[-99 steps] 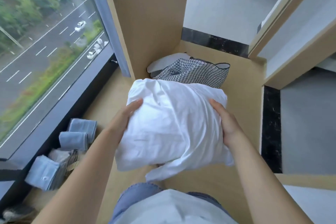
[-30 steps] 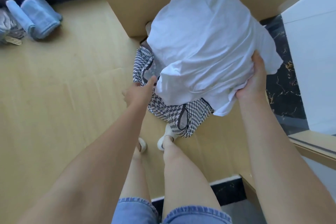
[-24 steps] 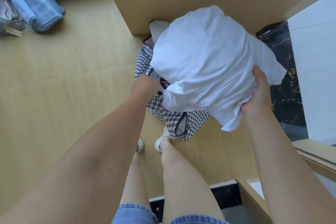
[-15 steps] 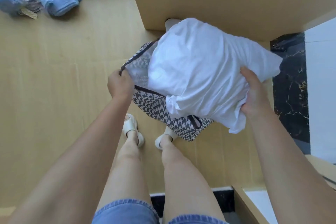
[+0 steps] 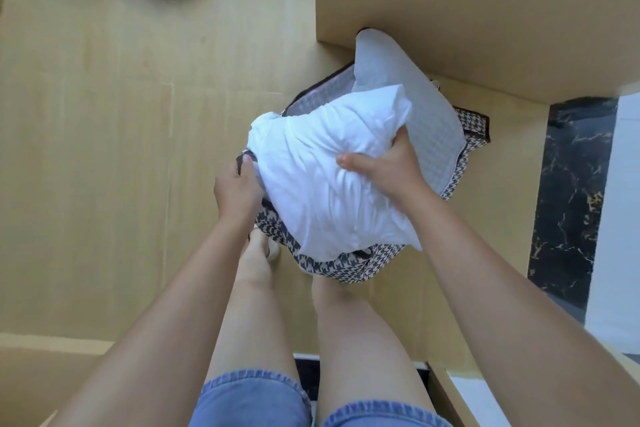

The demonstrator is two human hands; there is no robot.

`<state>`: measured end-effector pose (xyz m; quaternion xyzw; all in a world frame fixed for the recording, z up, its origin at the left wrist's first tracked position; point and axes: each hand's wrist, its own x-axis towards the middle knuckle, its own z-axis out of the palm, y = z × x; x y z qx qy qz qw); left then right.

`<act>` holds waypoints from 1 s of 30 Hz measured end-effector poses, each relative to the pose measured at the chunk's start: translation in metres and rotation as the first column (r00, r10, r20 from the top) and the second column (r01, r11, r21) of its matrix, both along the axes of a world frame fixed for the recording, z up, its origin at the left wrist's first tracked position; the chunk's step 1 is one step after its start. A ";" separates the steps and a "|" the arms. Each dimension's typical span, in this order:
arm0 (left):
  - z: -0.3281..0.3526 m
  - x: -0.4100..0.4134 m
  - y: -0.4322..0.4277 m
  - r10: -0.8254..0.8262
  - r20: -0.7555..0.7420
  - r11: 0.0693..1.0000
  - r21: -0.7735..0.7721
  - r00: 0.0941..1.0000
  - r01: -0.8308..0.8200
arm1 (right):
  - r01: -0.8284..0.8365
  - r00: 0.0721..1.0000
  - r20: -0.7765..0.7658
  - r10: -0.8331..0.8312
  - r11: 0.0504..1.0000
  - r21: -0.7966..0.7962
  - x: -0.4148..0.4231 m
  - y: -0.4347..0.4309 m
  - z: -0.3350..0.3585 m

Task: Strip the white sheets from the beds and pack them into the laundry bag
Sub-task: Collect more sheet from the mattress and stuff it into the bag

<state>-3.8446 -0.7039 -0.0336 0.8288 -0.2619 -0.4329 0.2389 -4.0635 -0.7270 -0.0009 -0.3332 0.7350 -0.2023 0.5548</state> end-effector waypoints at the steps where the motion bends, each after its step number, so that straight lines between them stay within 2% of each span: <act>1: 0.000 0.002 -0.002 -0.029 0.010 0.999 0.042 1.000 0.028 | -0.013 1.000 -0.017 0.013 1.000 0.001 0.000 0.001 0.000; 3: -0.002 0.005 -0.009 -0.091 0.029 0.973 0.214 0.995 0.083 | -0.078 0.995 -0.065 0.078 0.997 0.014 -0.001 0.002 0.004; 6: -0.011 0.016 -0.017 -0.093 -0.065 0.859 0.499 0.994 0.113 | -0.307 0.932 -0.177 0.317 0.948 0.080 -0.001 0.007 0.013; 8: -0.015 0.018 -0.020 -0.148 -0.052 0.822 0.549 0.988 0.152 | -0.432 0.860 -0.241 0.450 0.893 0.127 0.000 0.012 0.014; 10: -0.017 0.014 -0.022 -0.295 0.082 0.858 0.462 0.952 0.226 | -0.518 0.788 -0.288 0.545 0.839 0.168 0.001 0.016 0.013; 12: -0.007 -0.001 -0.020 -0.375 0.177 0.908 0.270 0.910 0.322 | -0.611 0.686 -0.331 0.647 0.760 0.220 0.005 0.016 0.009; 15: 0.018 -0.026 -0.008 -0.362 0.159 0.931 0.016 0.919 0.364 | -0.744 0.476 -0.381 0.793 0.594 0.308 0.018 0.014 -0.004; 17: 0.032 -0.031 0.001 -0.339 0.149 0.935 -0.056 0.929 0.350 | -0.773 0.368 -0.351 0.861 0.493 0.398 0.024 0.018 -0.019; 18: 0.035 -0.029 0.005 -0.336 0.152 0.936 -0.062 0.930 0.348 | -0.767 0.334 -0.327 0.884 0.457 0.451 0.025 0.022 -0.028; 20: 0.040 -0.027 0.014 -0.388 0.161 0.919 -0.005 0.908 0.394 | -0.719 0.330 -0.304 0.893 0.447 0.532 0.017 0.034 -0.043; 23: 0.037 -0.039 0.030 -0.611 0.082 0.787 0.168 0.787 0.593 | -0.640 0.367 -0.376 0.851 0.524 0.561 -0.006 0.051 -0.053; 25: 0.036 -0.054 0.038 -0.658 -0.004 0.740 0.180 0.753 0.648 | -0.650 0.351 -0.423 0.836 0.542 0.532 -0.017 0.059 -0.055; 28: 0.040 -0.072 0.037 -0.587 -0.059 0.801 0.099 0.807 0.590 | -0.715 0.236 -0.454 0.859 0.470 0.517 -0.019 0.064 -0.062; 30: 0.048 -0.082 0.037 -0.585 -0.090 0.803 0.070 0.806 0.592 | -0.739 0.128 -0.448 0.885 0.386 0.552 -0.014 0.066 -0.069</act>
